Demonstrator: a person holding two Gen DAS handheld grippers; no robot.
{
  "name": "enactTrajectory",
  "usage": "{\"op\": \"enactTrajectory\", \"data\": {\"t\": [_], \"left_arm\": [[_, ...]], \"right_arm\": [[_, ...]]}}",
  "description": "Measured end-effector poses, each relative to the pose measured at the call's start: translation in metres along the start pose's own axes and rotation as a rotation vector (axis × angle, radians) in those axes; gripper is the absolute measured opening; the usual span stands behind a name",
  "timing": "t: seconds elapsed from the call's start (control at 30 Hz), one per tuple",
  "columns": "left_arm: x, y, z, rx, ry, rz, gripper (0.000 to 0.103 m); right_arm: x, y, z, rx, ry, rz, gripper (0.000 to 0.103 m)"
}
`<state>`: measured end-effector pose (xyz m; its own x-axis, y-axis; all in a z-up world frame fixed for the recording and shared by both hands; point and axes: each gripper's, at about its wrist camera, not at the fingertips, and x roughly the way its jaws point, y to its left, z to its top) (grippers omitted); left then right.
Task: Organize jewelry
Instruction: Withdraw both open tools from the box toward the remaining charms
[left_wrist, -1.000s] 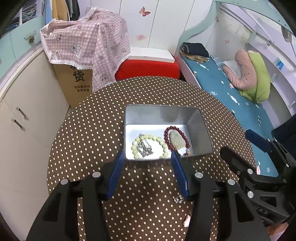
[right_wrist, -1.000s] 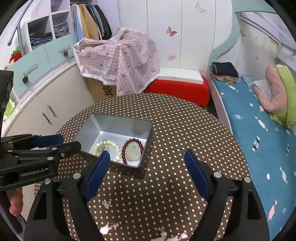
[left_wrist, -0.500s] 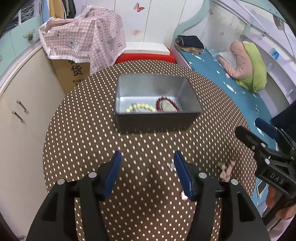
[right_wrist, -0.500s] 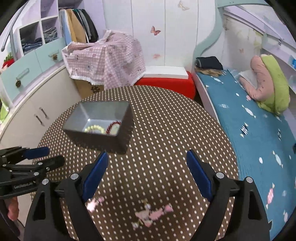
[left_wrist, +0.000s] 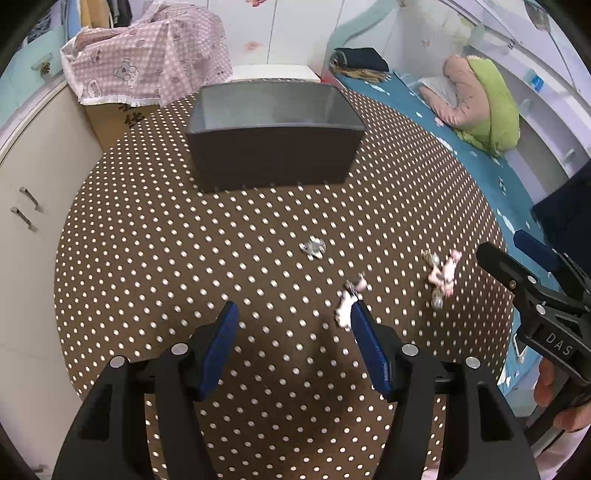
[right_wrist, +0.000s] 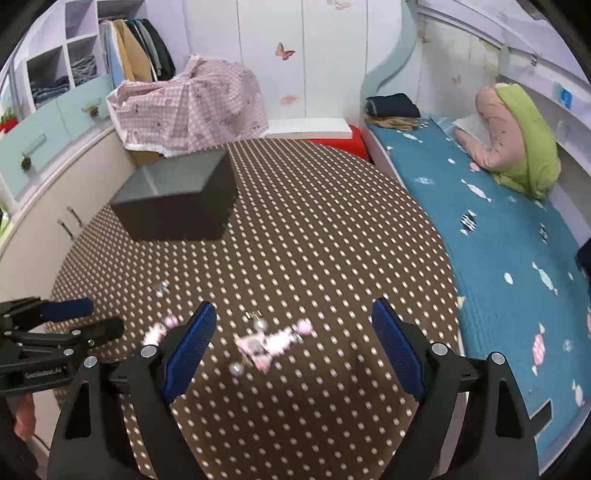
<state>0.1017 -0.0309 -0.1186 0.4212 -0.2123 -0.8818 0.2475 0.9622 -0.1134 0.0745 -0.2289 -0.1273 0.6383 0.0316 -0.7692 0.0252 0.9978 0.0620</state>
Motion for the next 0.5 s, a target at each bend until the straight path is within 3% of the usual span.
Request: {"op": "enactTrajectory", "data": {"t": [0.2, 0.5], "left_arm": [[0.017, -0.01, -0.006, 0.012, 0.025, 0.034, 0.061], [0.032, -0.027, -0.005, 0.015, 0.035, 0.02, 0.061]], "right_arm": [[0.002, -0.005, -0.026, 0.005, 0.026, 0.015, 0.083], [0.01, -0.006, -0.046, 0.003, 0.072, 0.04, 0.083]]}}
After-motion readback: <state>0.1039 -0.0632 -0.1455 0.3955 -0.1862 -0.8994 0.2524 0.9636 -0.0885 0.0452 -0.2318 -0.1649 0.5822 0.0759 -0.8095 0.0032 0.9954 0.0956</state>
